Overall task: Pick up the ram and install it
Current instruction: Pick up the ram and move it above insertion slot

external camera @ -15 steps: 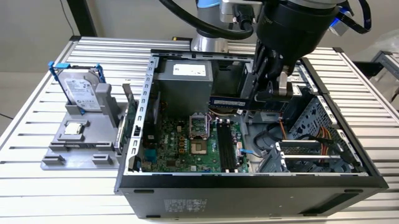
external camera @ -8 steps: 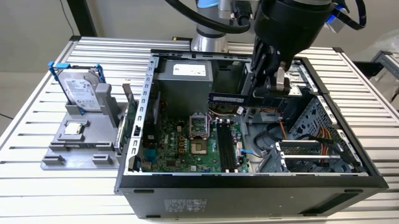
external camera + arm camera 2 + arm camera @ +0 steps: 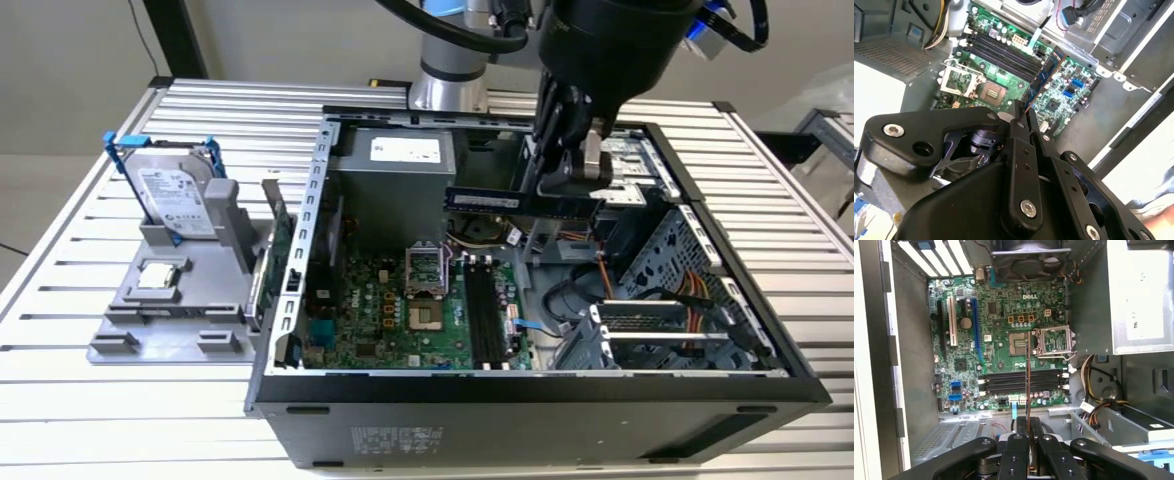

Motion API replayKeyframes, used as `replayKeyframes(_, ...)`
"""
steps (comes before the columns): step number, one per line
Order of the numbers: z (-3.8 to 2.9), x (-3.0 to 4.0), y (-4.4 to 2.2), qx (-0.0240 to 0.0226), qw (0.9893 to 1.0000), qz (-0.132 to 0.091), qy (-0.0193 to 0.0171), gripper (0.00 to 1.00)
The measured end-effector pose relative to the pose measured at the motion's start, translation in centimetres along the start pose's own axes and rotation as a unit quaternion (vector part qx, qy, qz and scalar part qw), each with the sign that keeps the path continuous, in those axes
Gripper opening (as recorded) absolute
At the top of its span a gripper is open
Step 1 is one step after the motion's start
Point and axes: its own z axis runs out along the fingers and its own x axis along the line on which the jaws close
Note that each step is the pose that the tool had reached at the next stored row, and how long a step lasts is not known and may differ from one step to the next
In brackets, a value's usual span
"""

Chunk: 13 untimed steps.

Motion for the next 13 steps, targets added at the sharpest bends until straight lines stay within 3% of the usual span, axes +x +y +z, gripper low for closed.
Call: replayKeyframes(13, 0.13, -1.50, 0.14, 0.0000, 1.0000, 0.000, 0.0003, 0.00)
